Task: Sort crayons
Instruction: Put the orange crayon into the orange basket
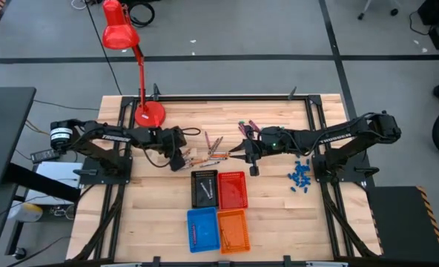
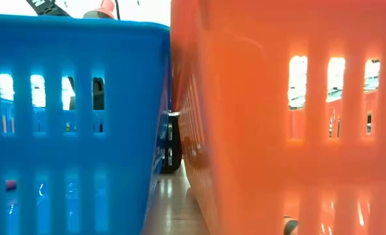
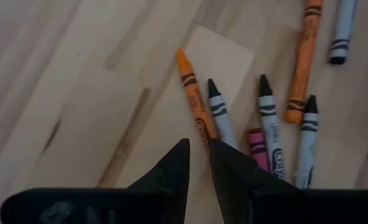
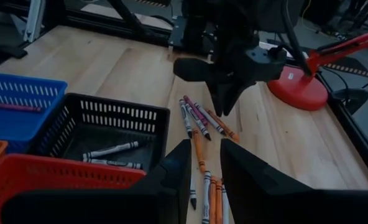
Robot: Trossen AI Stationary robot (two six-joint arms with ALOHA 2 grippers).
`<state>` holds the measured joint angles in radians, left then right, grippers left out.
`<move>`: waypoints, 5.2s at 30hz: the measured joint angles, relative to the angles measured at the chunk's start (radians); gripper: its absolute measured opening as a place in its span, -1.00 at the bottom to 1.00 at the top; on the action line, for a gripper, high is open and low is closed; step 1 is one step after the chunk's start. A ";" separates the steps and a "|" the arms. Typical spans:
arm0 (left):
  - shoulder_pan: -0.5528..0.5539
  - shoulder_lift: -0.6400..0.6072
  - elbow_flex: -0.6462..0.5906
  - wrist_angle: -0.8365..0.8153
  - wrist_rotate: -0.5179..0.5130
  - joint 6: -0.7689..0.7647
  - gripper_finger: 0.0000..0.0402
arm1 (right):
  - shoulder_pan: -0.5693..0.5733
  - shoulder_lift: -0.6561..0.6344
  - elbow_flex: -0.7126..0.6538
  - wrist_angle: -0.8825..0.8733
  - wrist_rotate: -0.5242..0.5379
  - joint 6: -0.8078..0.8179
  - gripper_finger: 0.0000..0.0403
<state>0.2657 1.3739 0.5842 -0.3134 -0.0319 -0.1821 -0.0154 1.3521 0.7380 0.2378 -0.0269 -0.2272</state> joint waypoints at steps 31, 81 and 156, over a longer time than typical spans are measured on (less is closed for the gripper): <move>-0.001 0.033 -0.005 0.056 0.041 -0.036 -0.64 | 0.002 0.000 0.000 -0.014 -0.001 0.027 -0.55; -0.164 -0.168 0.004 0.262 0.025 -0.158 -0.89 | 0.014 -0.005 0.000 -0.024 0.009 0.055 -0.55; -0.379 -0.023 0.006 0.674 -0.174 0.248 -0.08 | 0.055 0.261 0.001 0.594 0.175 0.464 -0.76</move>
<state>-0.1138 1.3514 0.5900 0.3604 -0.2058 0.0658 0.0397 1.6127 0.7387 0.8319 0.1479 0.2366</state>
